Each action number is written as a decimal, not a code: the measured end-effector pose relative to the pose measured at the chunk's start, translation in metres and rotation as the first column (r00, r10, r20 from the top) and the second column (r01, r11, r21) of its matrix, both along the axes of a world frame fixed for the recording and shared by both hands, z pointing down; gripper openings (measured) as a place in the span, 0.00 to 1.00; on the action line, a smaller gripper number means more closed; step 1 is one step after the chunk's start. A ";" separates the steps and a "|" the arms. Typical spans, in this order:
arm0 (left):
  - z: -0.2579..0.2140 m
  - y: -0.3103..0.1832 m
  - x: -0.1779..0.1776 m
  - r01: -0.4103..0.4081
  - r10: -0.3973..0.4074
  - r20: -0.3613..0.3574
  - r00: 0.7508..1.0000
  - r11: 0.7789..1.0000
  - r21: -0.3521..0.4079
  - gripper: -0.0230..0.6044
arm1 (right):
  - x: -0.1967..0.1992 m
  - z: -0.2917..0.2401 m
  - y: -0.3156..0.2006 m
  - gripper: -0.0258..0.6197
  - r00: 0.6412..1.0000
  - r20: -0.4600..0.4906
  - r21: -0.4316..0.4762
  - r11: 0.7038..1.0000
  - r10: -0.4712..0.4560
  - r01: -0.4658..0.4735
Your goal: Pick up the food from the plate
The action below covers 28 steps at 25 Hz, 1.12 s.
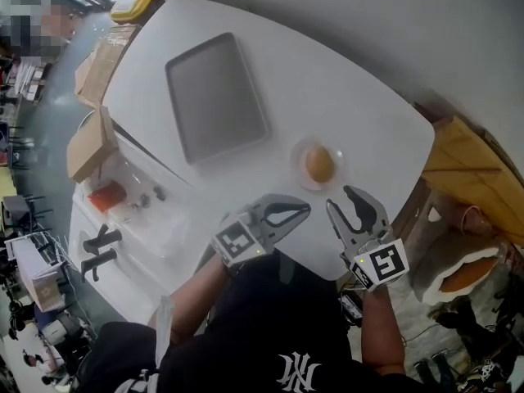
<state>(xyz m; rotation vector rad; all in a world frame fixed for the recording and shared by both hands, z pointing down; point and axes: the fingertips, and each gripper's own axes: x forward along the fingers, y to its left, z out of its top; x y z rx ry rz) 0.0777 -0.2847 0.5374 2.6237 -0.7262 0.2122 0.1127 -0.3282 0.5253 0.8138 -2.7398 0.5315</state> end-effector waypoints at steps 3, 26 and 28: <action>0.027 -0.006 -0.003 -0.039 0.039 -0.008 0.999 0.999 -0.016 0.05 | -0.019 0.037 -0.018 0.44 0.997 -0.083 -0.032 0.999 -0.002 -0.001; 0.094 0.009 -0.021 -0.148 0.146 -0.063 0.987 0.989 -0.028 0.05 | -0.060 0.175 -0.067 0.65 0.899 -0.438 -0.079 0.997 -0.024 -0.012; 0.092 0.010 -0.027 -0.144 0.142 -0.055 0.988 0.989 -0.027 0.05 | -0.061 0.175 -0.067 0.61 0.897 -0.441 -0.080 0.997 -0.026 -0.010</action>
